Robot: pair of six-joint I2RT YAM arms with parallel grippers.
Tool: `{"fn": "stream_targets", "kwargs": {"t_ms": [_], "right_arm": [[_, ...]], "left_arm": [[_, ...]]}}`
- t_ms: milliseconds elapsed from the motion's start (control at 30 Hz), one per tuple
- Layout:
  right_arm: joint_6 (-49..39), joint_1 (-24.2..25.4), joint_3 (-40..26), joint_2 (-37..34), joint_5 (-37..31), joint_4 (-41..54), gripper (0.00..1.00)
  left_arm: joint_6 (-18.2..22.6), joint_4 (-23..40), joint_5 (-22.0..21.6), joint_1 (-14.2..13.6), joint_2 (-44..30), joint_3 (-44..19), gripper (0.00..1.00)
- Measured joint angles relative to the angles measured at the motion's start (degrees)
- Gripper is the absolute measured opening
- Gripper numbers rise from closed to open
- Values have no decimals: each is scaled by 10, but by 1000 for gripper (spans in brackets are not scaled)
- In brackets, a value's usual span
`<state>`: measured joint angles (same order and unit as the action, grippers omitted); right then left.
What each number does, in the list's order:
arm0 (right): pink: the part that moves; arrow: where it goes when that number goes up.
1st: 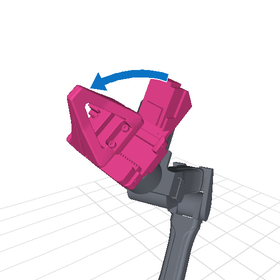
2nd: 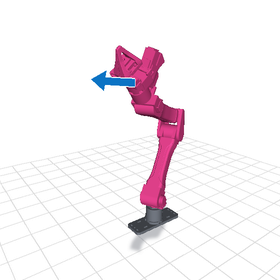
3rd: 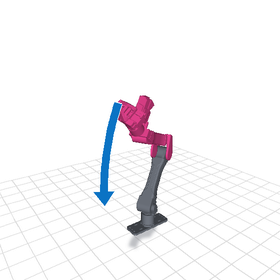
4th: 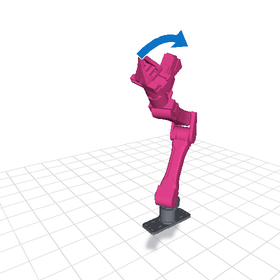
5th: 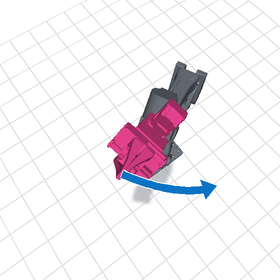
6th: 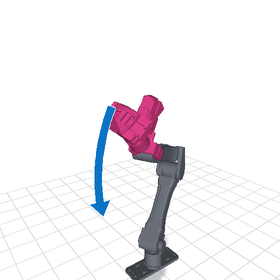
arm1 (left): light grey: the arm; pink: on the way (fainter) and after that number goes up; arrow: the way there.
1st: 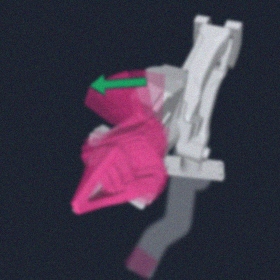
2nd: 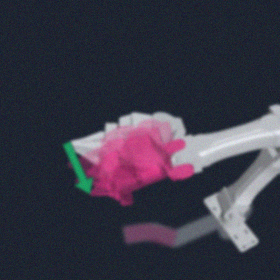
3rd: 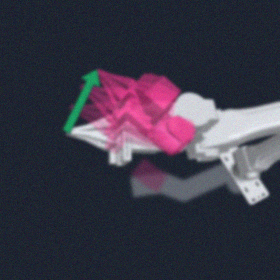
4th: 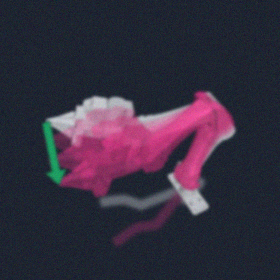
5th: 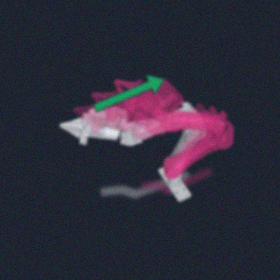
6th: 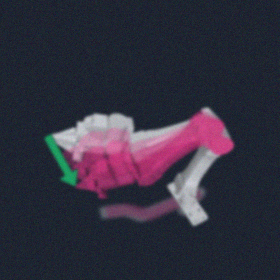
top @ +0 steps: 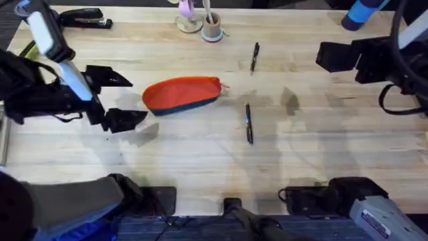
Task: Unzip the bag, pick up the pens from the table one at a time and place them inside, then zip the bag closed.
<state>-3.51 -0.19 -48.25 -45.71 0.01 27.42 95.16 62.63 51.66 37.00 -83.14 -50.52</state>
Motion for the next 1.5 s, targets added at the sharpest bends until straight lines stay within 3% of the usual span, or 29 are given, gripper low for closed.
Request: {"fn": "stream_targets", "kwargs": {"t_ms": [300, 600, 767, 867, 1067, 1300, 1500], "right_arm": [[0, 0, 0, 0, 0, 0, 997], [0, 0, 0, 0, 0, 0, 997], [0, 0, 0, 0, 0, 0, 997], [0, 0, 0, 0, 0, 0, 997], [0, 0, 0, 0, 0, 0, 997], [16, 0, 0, 0, 9, 2, 997], [15, 2, 0, -8, 135, -1, 997]], "left_arm": [[-3, -53, 0, -63, -53, 0, 993], [-8, -70, 2, -70, -59, 0, 986], [-10, -98, 15, -87, -58, 0, 665], [-11, -100, 20, -95, -58, 0, 550], [-10, -100, 24, -96, -58, 0, 69], [-10, -99, 24, -97, -58, 0, 45], [-10, -99, 24, -97, -58, 0, 43]]}}
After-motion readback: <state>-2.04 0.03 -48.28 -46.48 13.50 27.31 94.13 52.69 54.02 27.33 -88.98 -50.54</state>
